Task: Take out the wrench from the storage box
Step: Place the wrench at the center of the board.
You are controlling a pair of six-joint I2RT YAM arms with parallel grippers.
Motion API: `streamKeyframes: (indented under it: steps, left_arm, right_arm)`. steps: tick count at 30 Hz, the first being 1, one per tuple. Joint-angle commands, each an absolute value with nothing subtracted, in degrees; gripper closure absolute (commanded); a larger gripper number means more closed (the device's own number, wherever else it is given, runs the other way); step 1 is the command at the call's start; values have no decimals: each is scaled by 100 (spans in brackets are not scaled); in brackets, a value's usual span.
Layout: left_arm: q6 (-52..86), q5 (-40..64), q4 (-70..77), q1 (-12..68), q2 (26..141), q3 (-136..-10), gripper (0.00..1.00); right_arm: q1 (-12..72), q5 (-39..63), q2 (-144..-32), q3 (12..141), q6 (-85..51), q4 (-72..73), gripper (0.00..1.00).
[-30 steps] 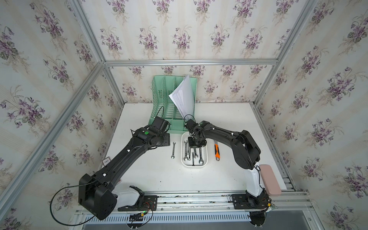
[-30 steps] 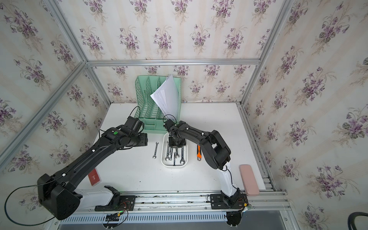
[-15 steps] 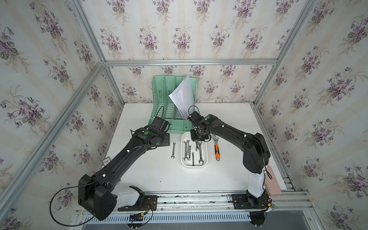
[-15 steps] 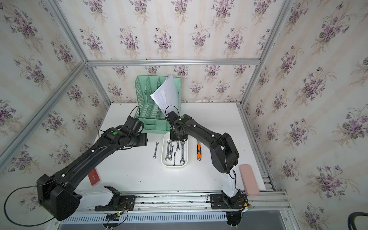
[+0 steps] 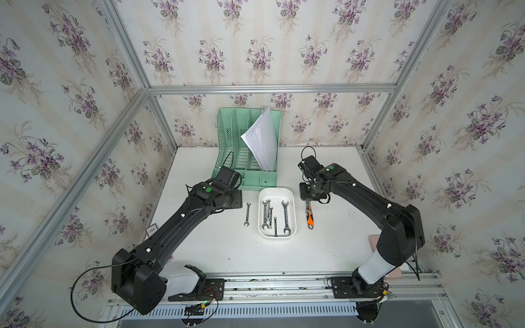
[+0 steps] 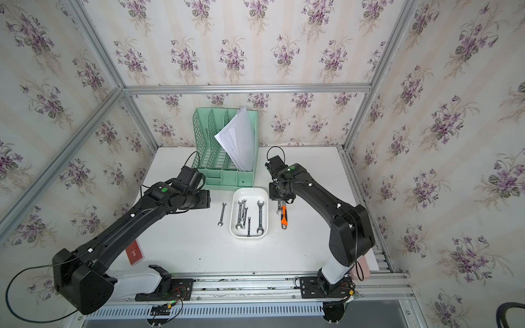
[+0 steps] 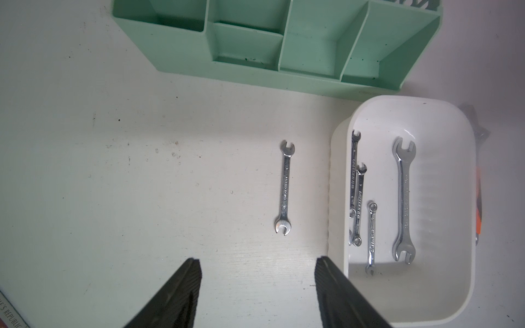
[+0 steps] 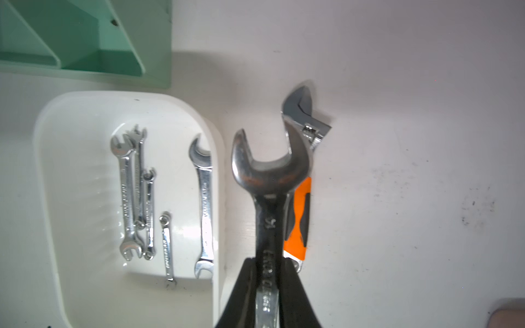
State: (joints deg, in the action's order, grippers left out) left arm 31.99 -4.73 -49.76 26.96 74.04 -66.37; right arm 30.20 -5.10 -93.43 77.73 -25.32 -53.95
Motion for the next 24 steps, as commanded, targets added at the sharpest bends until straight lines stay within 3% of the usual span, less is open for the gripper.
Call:
streamKeyframes:
  steps: [1, 11, 24]
  left_arm:
    - [3196, -493, -4976, 2689, 7440, -6703, 32]
    - [3251, -382, -4990, 2696, 7550, -6810, 31]
    - [3296, -273, -5028, 2706, 7519, -6859, 32]
  right_arm:
    - [2714, -556, -9122, 7283, -2274, -5132, 89]
    - [2278, -282, -9145, 6050, -2015, -4246, 92]
    - [2184, -229, -9721, 5704, -1984, -3784, 93]
